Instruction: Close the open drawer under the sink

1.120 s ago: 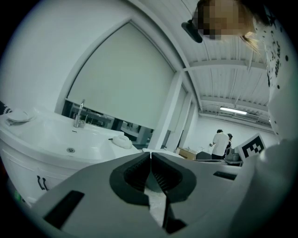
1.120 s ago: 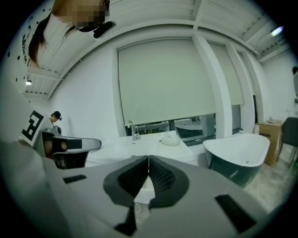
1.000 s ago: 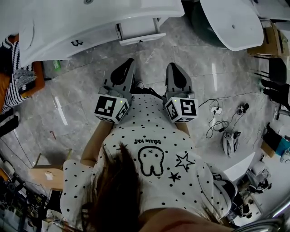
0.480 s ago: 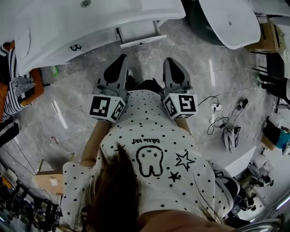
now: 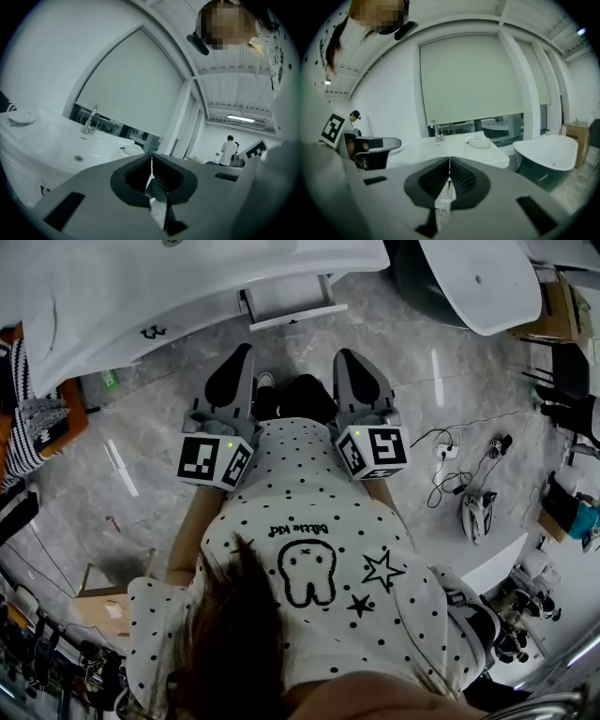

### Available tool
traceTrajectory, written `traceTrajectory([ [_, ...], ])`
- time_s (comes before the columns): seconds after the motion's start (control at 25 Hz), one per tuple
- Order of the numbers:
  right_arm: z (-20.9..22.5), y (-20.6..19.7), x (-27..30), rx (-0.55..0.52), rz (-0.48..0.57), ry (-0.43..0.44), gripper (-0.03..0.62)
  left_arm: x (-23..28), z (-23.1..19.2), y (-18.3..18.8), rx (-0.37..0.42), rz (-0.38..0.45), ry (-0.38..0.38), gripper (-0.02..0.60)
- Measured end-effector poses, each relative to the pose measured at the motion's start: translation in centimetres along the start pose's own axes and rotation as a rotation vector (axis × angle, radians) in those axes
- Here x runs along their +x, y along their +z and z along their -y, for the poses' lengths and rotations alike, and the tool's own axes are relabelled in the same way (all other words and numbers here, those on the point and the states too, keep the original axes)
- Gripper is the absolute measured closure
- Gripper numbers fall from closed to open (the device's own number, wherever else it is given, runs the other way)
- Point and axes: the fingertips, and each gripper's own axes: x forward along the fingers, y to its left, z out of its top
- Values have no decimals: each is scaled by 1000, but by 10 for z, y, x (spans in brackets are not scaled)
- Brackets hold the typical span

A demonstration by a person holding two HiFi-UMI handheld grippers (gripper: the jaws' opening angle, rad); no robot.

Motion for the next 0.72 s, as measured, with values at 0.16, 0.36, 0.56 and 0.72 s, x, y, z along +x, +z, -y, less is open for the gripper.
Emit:
traceTrajectory([
  [0.16, 0, -2, 7, 1, -16, 12, 580, 1, -5, -2, -8, -4, 16, 567],
  [0.36, 8, 0, 9, 3, -36, 30, 580, 7, -2, -3, -26, -11, 41, 567],
  [0.56, 30, 7, 20, -4, -56, 60, 580, 26, 5, -6, -43, -13, 80, 566],
  [0.72, 48, 13, 29, -9, -63, 99, 580, 41, 13, -9, -46, -10, 114, 567],
])
